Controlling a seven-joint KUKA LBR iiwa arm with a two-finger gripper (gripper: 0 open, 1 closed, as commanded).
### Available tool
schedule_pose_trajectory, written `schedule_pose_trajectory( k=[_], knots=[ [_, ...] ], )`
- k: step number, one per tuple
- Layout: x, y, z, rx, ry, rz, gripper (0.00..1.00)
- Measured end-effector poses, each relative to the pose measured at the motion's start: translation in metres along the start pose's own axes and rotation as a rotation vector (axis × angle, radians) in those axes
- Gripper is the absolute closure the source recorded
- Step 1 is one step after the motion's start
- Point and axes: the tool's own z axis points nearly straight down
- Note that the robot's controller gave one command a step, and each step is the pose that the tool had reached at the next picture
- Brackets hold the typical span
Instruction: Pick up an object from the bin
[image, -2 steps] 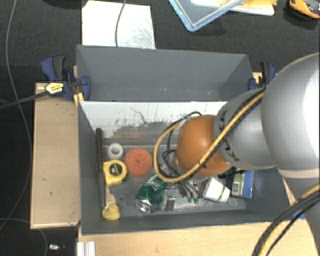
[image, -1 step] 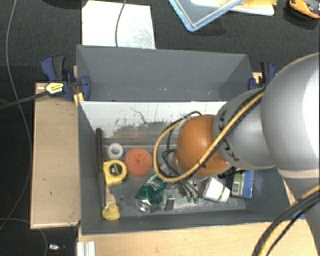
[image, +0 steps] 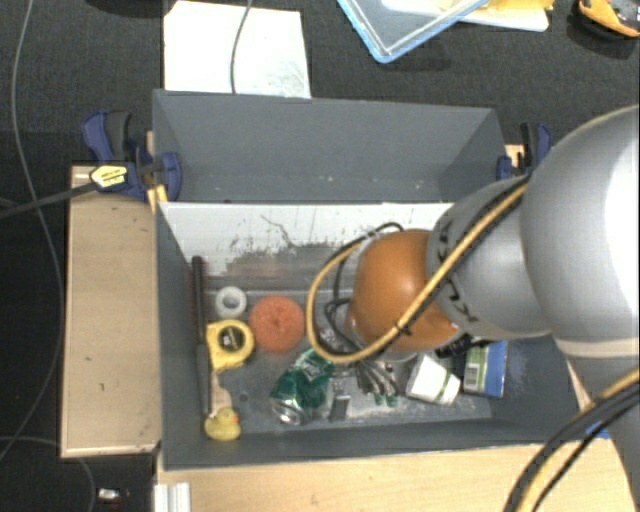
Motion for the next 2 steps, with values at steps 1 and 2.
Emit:
schedule_pose_trajectory(
  k=[1, 2],
  knots=[
    [0.0000, 0.0000, 0.0000, 0.000, 0.000, 0.003, 1.00],
    [0.0000, 0.0000, 0.0000, 0.000, 0.000, 0.003, 0.00]
  ],
)
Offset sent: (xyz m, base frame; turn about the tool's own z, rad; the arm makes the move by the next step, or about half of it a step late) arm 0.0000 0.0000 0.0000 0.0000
